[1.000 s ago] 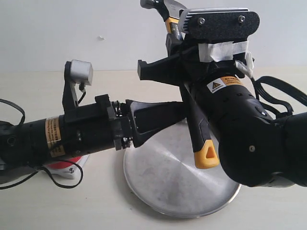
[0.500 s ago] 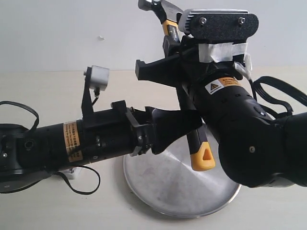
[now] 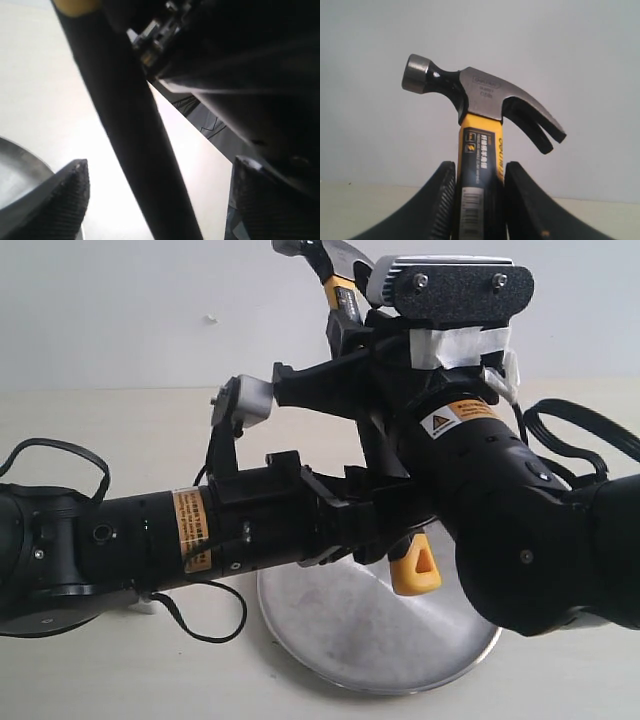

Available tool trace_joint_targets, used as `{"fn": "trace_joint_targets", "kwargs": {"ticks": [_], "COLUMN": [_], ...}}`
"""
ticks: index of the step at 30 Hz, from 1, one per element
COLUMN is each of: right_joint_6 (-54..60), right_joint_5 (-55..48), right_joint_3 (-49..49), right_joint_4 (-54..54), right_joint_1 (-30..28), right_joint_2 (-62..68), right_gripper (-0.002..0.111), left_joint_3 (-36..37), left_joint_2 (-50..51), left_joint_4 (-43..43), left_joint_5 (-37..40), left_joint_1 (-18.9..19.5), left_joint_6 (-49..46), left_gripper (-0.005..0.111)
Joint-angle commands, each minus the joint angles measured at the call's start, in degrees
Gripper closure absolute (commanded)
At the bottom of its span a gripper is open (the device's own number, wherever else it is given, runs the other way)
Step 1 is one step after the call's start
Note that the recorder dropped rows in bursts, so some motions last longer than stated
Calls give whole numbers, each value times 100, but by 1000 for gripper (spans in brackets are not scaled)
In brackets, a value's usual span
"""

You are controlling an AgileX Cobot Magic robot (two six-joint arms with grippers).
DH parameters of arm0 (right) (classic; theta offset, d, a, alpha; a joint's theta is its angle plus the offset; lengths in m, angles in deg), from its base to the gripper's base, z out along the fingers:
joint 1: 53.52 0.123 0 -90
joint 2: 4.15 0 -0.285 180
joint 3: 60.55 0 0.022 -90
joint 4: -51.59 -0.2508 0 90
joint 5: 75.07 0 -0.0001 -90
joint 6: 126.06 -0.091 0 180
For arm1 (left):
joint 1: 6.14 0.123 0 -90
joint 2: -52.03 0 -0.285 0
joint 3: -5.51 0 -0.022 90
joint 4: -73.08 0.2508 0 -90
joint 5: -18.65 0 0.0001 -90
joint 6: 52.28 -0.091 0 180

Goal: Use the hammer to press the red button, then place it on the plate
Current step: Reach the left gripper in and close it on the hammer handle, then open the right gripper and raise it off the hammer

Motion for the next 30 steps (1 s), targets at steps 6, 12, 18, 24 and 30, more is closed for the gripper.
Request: {"fn": "trace_joint_targets", "kwargs": {"ticks": [6,12,18,24,30], "right_joint_6": [-288,-264,-264,-225,258], "right_joint_5": [310,300,217,216,204], "right_joint_3": [38,38,38,38,38], "right_joint_4": [404,415,415,415,371], "right_joint_1": [7,7,7,7,7], "right_joint_2": [-86,-86,-86,-86,-86], "right_gripper": [108,108,108,108,108], "left_joint_3": [-42,-42,-42,-42,-42], "left_joint_2": [-10,-10,-10,-10,-10], "left_joint_4": [-96,-84,-59,-43,98], "left_joint_5": [107,225,278,268,220], "left_joint_1": [-32,-32,-32,-32,-32], "left_joint_6": [-39,-41,-195,-248,-330], "left_gripper": [55,73,99,107,107]}}
